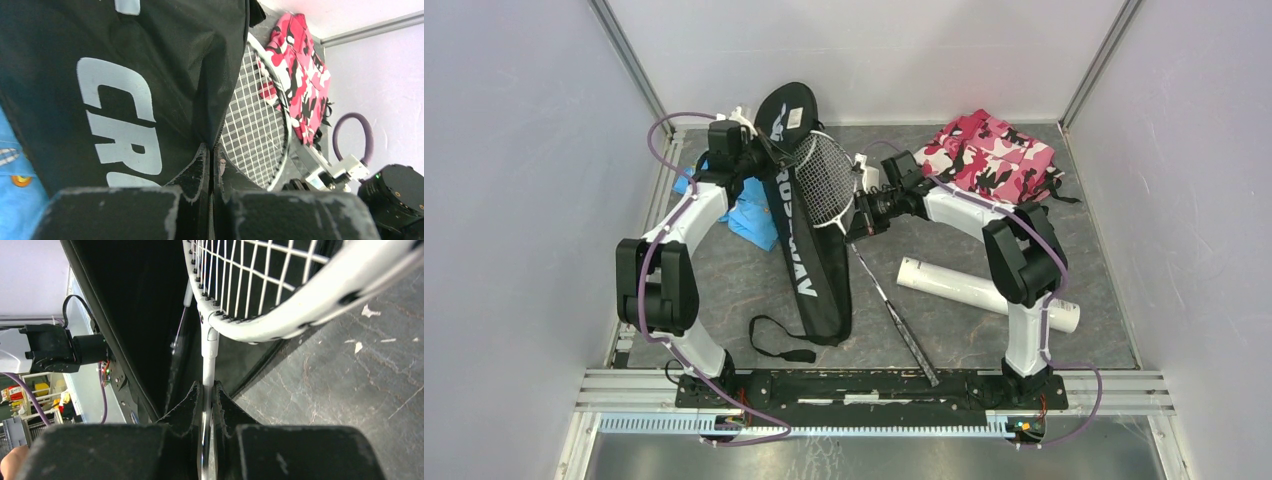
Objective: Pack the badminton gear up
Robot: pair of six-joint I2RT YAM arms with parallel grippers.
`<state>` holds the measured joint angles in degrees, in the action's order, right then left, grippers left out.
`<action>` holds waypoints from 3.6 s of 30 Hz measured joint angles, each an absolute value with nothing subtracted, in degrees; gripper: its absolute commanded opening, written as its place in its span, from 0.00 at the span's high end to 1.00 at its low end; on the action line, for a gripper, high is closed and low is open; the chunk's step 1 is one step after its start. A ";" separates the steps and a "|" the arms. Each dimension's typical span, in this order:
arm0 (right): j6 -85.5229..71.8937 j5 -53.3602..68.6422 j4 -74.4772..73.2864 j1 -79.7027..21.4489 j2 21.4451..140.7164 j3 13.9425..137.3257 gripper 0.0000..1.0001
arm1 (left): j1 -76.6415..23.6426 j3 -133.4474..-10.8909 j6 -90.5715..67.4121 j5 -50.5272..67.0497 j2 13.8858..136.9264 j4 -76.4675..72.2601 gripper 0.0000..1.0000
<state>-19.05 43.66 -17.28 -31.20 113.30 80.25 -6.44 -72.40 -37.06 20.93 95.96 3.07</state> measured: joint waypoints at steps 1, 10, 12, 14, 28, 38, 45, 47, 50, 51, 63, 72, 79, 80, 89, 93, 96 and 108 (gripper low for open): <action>-19.14 43.59 -17.45 -31.33 113.91 81.06 1.00 | -6.57 -71.90 -37.67 21.34 95.94 2.59 0.98; -21.06 43.22 -18.02 -32.95 119.74 88.92 1.00 | -9.91 -68.31 -41.56 24.21 95.85 -0.62 0.98; -21.69 43.27 -17.80 -33.12 121.01 90.39 1.00 | -10.55 -68.31 -41.67 24.51 95.85 -0.99 0.98; -22.41 43.57 -17.39 -33.17 122.15 91.61 1.00 | -10.87 -68.29 -41.74 24.67 95.85 -1.13 0.98; -28.75 44.10 -12.93 -33.17 128.46 102.48 0.90 | -12.05 -68.14 -41.65 24.69 95.85 -1.87 0.98; -31.70 44.97 -6.92 -32.82 131.11 104.57 0.63 | -12.10 -68.16 -41.52 24.69 95.98 -1.69 0.98; -29.52 45.47 -6.52 -31.35 130.76 103.57 0.36 | -12.10 -68.84 -41.45 24.56 96.25 -1.54 0.98; -28.08 45.58 -6.98 -30.92 129.67 102.06 0.29 | -12.12 -69.60 -41.45 24.58 96.88 -1.34 0.98; -25.06 45.78 -9.08 -30.22 126.30 98.52 0.24 | -12.14 -70.67 -41.45 24.43 98.02 -0.89 0.98; -24.10 45.91 -9.58 -30.06 125.10 97.51 0.22 | -12.14 -70.91 -41.45 24.32 98.30 -0.73 0.98; -12.01 46.28 -15.68 -29.63 112.55 84.09 0.24 | -12.14 -74.43 -41.50 24.12 99.79 0.34 0.98; -10.46 47.68 -15.92 -30.74 112.40 75.18 0.33 | -12.03 -74.65 -41.52 24.14 99.81 0.27 0.98; -11.09 48.93 -13.56 -32.71 112.40 74.52 0.35 | -12.03 -74.65 -41.52 24.12 99.83 0.30 0.98; -11.22 48.95 -13.37 -32.97 112.42 74.41 0.36 | -12.03 -74.65 -41.52 24.12 99.83 0.30 0.98; -12.84 48.88 -10.55 -34.37 114.48 74.39 0.58 | -12.03 -74.65 -41.52 24.14 100.05 0.27 0.98; -14.13 48.86 -9.52 -34.59 115.92 74.41 0.75 | -12.03 -74.65 -41.54 24.18 100.05 0.25 0.98; -16.05 48.77 -8.80 -34.74 116.27 74.52 0.87 | -12.03 -74.61 -41.58 24.51 100.05 -0.03 0.98; -22.76 47.48 -10.46 -34.79 116.40 80.16 1.00 | -11.97 -72.55 -43.20 27.11 100.05 -4.32 0.98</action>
